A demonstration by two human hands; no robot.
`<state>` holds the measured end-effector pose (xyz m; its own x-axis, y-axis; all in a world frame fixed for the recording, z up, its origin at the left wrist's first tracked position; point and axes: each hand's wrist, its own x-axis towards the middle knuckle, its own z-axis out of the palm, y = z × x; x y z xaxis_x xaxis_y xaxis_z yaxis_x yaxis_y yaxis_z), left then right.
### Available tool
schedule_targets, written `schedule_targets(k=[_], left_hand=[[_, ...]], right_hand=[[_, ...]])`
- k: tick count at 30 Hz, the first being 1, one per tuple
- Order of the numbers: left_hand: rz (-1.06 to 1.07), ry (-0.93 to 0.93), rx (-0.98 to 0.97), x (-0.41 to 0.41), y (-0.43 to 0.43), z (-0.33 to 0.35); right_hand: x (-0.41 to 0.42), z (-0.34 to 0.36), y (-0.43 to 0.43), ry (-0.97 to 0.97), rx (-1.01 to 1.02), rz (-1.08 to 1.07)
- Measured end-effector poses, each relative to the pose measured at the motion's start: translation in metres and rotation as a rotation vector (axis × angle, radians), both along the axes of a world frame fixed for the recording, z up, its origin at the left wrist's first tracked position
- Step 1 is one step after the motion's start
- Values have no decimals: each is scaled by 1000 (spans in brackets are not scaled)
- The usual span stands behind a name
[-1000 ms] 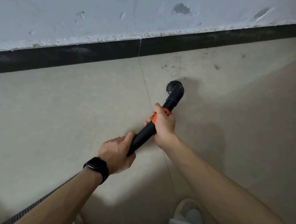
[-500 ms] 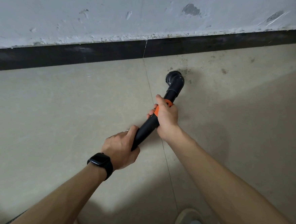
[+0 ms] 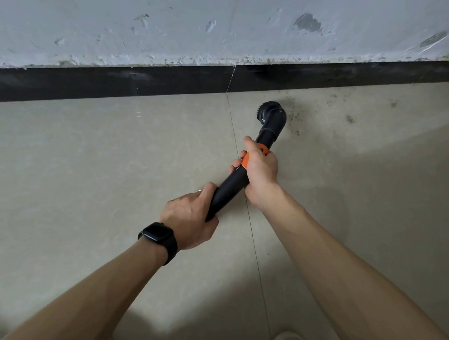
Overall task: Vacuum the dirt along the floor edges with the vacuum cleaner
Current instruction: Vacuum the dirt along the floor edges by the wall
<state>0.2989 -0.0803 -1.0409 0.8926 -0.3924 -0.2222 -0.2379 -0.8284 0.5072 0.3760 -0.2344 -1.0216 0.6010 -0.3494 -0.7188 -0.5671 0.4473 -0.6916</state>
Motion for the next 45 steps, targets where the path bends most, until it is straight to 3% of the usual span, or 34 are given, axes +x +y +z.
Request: schedule_targets(k=[16, 31, 45], left_hand=[[84, 44, -54, 33, 1, -4], [185, 68, 46, -7, 88, 6], [-201, 65, 59, -54, 13, 14]], right_hand=[[40, 5, 5, -4, -14, 32], [12, -6, 85, -22, 164, 179], [-95, -2, -7, -9, 83, -206]])
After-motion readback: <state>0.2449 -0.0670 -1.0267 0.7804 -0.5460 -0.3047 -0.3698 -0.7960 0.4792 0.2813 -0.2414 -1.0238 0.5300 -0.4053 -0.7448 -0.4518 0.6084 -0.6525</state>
